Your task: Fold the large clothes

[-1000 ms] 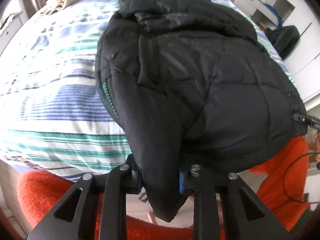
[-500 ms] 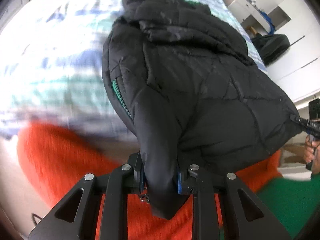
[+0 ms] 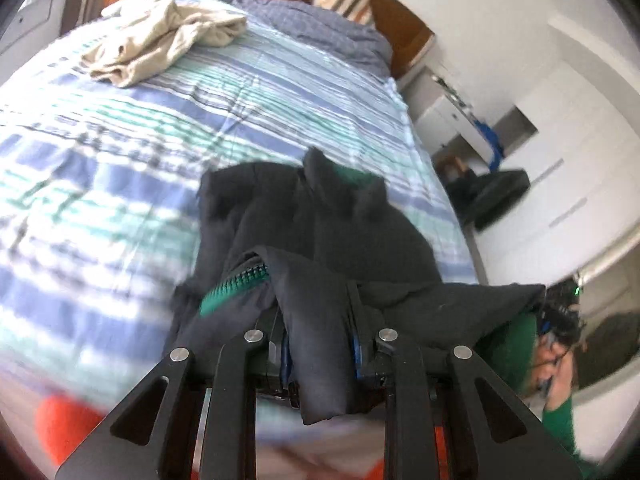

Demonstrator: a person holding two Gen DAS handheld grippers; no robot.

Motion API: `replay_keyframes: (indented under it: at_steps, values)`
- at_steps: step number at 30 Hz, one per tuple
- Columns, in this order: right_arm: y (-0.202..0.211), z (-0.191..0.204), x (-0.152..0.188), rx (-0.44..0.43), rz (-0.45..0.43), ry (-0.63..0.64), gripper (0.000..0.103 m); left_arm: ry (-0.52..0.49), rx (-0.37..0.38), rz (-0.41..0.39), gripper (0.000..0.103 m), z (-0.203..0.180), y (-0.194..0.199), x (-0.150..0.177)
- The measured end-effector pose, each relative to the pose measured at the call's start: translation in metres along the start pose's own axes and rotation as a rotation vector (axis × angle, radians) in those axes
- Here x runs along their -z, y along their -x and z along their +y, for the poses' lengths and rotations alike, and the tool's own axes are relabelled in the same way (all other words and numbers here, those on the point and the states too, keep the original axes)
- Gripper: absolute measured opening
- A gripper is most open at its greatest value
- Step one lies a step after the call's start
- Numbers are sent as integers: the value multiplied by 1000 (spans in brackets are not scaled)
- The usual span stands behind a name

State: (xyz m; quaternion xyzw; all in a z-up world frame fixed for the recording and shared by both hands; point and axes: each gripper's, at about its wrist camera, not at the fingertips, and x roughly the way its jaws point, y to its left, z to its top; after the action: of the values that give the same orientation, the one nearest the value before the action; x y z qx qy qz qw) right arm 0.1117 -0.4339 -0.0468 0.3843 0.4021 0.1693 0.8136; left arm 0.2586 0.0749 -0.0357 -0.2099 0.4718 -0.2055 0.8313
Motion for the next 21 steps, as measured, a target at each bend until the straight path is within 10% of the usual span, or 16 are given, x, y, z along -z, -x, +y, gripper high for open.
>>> replay_keyframes:
  at_steps: [9,12,13,16,21]
  values:
    - [-108,-112,-32,46,-26,-337,25,-42,-231,150,42,20,-110,-34]
    - [-102,-105,-37,-31,-11,-337,74,-24,-94,111,80,16,-77,-45]
    - [-98,-100,-43,-52,-8,-327,92,-9,-54,75,98,17,-62,-49]
    - [-88,-81,-54,11,-7,-225,94,3,2,-6,102,25,-35,-56]
    - [-123,-48,-65,351,64,175,94,-113,-167,123,102,44,-101,-50]
